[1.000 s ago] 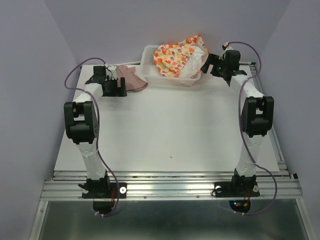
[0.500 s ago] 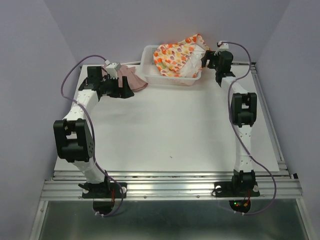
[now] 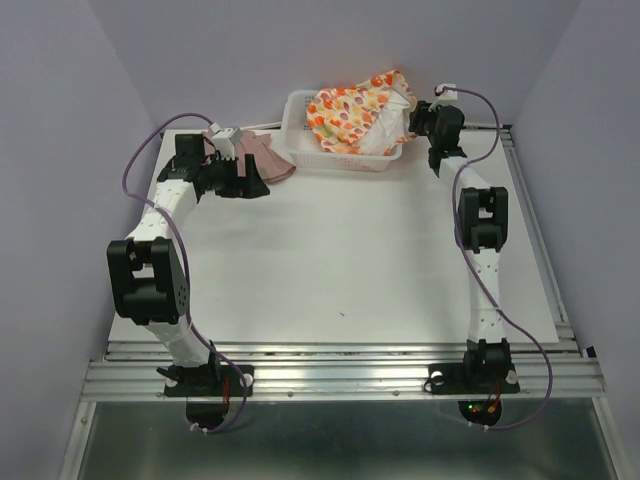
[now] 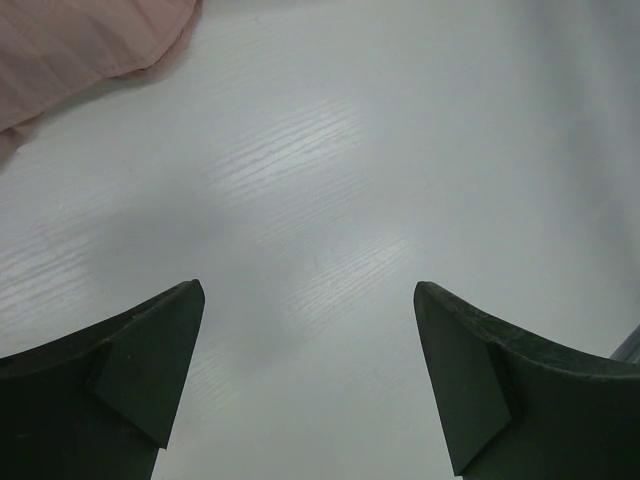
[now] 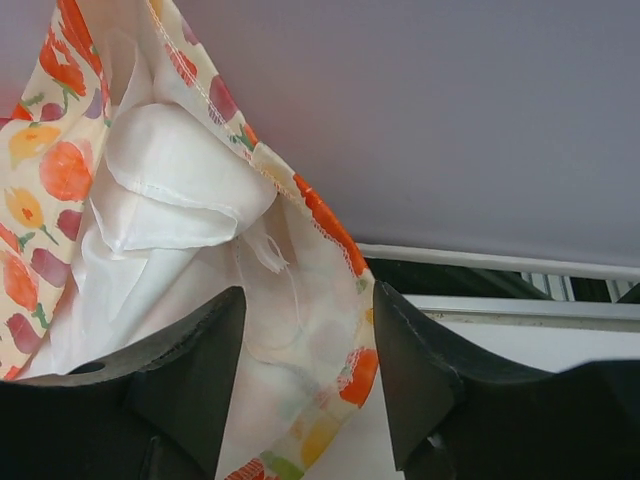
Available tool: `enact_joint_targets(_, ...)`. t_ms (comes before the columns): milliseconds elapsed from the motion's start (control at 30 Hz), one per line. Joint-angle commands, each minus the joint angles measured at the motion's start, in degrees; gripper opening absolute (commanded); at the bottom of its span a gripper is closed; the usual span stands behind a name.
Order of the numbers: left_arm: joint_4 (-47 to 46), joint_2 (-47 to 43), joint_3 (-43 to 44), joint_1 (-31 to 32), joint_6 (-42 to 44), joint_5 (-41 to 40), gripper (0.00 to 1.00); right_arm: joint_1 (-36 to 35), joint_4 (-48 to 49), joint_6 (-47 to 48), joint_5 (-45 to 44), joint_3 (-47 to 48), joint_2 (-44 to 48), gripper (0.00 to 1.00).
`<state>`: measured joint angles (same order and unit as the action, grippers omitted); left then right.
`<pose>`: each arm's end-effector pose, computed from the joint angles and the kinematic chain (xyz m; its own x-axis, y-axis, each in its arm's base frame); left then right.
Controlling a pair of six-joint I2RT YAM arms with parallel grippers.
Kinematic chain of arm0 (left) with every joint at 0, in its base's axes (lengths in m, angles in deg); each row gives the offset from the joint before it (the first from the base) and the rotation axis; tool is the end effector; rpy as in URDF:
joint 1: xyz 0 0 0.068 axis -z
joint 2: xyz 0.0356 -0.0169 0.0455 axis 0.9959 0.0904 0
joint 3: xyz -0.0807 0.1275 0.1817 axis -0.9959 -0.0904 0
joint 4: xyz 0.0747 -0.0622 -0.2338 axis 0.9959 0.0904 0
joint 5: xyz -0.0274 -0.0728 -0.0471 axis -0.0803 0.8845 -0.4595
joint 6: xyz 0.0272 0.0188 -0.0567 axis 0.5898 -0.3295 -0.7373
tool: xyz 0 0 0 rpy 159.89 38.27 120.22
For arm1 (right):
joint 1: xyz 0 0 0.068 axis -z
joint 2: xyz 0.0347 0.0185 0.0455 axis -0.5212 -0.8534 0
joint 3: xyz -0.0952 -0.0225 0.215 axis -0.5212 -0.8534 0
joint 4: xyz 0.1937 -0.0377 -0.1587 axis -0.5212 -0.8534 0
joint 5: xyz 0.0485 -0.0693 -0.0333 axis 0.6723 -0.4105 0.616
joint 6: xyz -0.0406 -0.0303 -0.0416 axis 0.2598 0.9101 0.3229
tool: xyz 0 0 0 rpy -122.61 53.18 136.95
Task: Fold and stack the skirts
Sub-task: Grab the skirt from the pile
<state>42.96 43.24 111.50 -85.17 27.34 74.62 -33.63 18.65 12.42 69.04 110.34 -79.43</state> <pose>0.3795 -0.0314 0.2465 -0.5717 0.0459 -0.8192 0.5525 0.7596 -0.3430 0.5836 0.0255 0.1749 -0.0498 0.0805 -0.9955 -0.0914 0.9922 0.0848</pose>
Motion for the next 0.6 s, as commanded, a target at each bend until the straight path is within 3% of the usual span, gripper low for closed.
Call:
enact_joint_targets(0, -0.5, -2.6, 0.1, 0.1, -0.4, 1.2, 0.99, 0.5, 6.0, 0.9, 0.0, 0.1, 1.1, 0.56)
enact_joint_targets(167, 0.1, -1.6, 1.1, 0.0, -0.5, 0.9, 0.99, 0.5, 4.5, 2.7, -1.7, 4.1, -2.5, 0.42)
enact_joint_targets(233, 0.6, -1.4, 1.3, 0.1, -0.1, 0.8, 0.98, 0.5, 3.6, 3.1, -3.1, 7.8, -4.8, 0.24)
enact_joint_targets(400, 1.5, -1.9, 1.9, 0.1, 0.6, 0.7, 0.99, 0.5, 4.3, 4.0, -1.8, 8.8, -4.2, 0.01)
enact_joint_targets(567, 0.4, -3.1, 0.9, 0.0, -0.1, 1.0, 0.99, 0.5, 3.6, 1.7, 0.3, 8.1, 2.1, 0.01)
